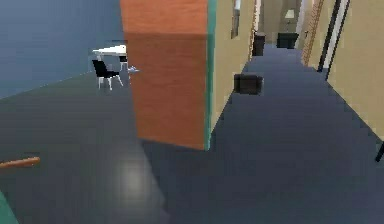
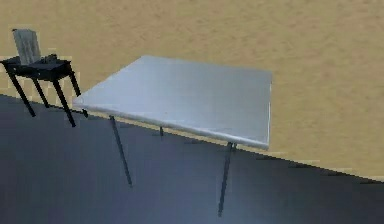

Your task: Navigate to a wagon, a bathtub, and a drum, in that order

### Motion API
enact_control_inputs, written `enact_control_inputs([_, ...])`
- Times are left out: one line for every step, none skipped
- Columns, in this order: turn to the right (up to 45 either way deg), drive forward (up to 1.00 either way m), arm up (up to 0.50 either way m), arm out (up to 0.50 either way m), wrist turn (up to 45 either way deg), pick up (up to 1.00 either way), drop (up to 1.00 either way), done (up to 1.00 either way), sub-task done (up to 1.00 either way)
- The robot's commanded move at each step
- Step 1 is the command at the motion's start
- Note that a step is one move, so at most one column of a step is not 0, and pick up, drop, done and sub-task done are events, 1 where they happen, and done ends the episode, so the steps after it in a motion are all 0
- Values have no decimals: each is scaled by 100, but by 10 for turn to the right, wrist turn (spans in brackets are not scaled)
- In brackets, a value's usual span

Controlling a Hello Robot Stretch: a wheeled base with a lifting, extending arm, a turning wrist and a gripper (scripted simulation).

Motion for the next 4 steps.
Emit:
enact_control_inputs([0,45,0,0,0,0,0,0,0])
enact_control_inputs([90,0,0,0,0,0,0,0,0])
enact_control_inputs([30,0,0,0,0,0,0,0,0])
enact_control_inputs([0,10,0,0,0,0,0,0,0])
